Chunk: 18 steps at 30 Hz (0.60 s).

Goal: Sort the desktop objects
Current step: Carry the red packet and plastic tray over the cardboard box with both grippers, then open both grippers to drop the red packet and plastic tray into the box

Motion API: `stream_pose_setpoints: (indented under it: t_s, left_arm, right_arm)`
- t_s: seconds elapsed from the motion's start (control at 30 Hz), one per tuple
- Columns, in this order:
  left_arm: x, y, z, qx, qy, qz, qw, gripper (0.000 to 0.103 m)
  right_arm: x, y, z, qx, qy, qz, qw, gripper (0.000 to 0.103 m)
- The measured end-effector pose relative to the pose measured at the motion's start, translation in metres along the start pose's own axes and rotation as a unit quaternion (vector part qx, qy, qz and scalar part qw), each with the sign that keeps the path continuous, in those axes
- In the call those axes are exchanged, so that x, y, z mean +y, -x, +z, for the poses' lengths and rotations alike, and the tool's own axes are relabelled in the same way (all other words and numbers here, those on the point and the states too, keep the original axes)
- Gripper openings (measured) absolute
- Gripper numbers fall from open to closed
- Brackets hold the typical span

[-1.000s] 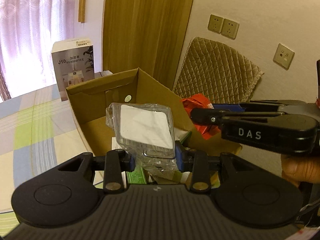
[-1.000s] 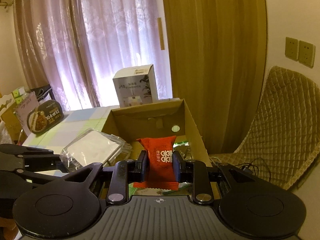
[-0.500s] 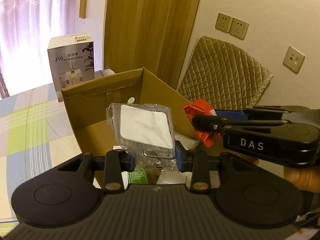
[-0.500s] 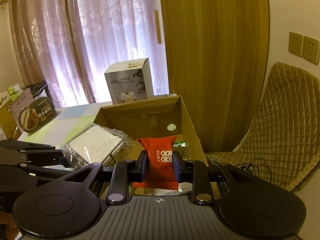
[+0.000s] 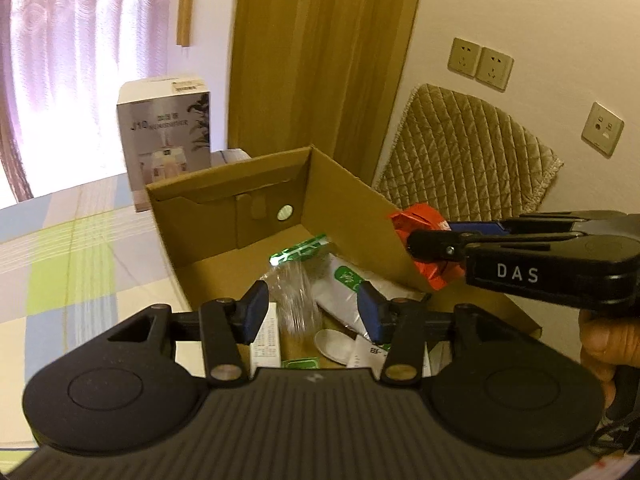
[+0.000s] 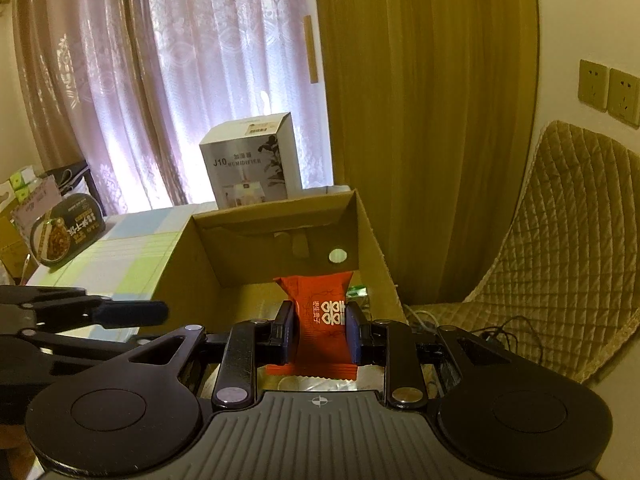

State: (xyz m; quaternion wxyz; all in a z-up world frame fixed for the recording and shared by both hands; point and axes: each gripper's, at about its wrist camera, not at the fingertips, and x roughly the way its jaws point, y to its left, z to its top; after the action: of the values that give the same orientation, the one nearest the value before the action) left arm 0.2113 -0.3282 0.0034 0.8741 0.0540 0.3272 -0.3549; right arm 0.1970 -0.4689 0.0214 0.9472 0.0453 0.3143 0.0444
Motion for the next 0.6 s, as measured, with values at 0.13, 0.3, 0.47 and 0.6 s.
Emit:
stream_pose_setpoints:
  t_s: [0.13,0.3,0.47,0.6]
  left_arm:
    - [0.005,0.010,-0.006,-0.002,-0.002,0.005,1.0000,0.044]
    - [0.005,0.019,-0.012,-0.003,-0.003,0.007,1.0000,0.046]
    - [0.005,0.024,-0.015,-0.004,-0.004,0.006,1.0000,0.046]
    - [0.006,0.025,-0.016,-0.003,-0.003,0.006,1.0000,0.047]
  right_arm:
    - [0.002,-0.001,0.000,0.002,-0.001,0.002,1.000,0.024]
    - [0.010,0.000,0.002,0.000,0.001,0.008,1.000,0.024]
    - [0.016,-0.002,0.005,0.002,0.006,0.011,1.000,0.024]
    - [0.021,-0.004,0.007,0.001,0.009,0.012,1.000,0.024]
